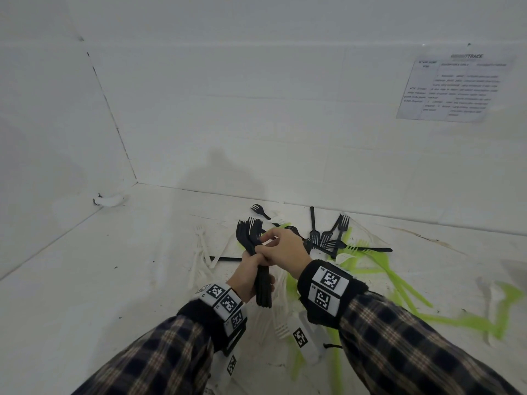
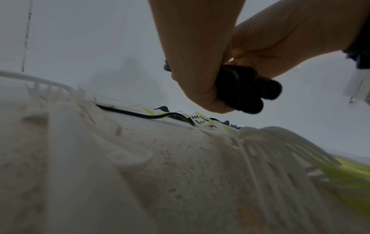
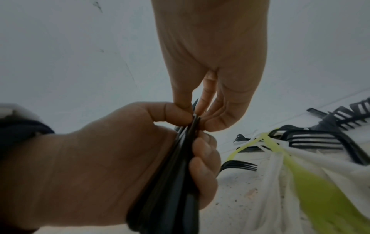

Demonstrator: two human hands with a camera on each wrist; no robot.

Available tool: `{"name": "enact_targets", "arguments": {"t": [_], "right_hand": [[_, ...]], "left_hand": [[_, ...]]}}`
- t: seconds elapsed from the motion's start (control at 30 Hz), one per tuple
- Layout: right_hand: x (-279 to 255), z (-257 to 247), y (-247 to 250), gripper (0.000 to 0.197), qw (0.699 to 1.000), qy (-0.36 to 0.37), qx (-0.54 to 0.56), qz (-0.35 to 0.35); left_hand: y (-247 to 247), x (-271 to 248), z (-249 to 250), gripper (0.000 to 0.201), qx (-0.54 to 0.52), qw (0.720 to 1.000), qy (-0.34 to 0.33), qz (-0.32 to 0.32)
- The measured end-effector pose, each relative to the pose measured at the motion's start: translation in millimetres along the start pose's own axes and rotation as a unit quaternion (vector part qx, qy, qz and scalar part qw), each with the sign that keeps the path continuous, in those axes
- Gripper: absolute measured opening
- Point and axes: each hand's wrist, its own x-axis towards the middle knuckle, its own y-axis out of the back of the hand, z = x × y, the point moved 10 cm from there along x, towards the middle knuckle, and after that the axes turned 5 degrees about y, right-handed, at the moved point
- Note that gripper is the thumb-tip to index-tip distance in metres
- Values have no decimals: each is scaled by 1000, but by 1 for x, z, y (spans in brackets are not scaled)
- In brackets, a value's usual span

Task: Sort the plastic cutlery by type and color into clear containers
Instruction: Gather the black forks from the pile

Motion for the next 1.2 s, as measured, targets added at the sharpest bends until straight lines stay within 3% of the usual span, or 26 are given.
{"name": "enact_targets", "arguments": {"t": [0.23,0.37,0.5,0.6,0.87,1.1,1.2], "right_hand": [[0,2,4,23,1000,-12,12,24],[-1,2,9,18,999,-9,1,50],[-5,-2,10,21,998,6,-9,58],[-4,-5,5,14,998,23,-14,54],[-2,-3,-7,6,1000,12,1,29],[2,9,-9,20,998,-40,33,31],[3,7,-5,20,999,-30,26,36]], "left_hand": [[-1,-3,2,30,-4,1000,-5,10],[-1,-1,0,40,-77,997,-5,23],[-5,-4,-2,24,-155,988,17,-3],[-6,-4,0,36,-126,992,19,-11],[8,-3,-1,28,-110,993,29,19],[6,-8,-3,29,-95,994,44,15],[6,-8,-3,26,-86,995,46,13]]}}
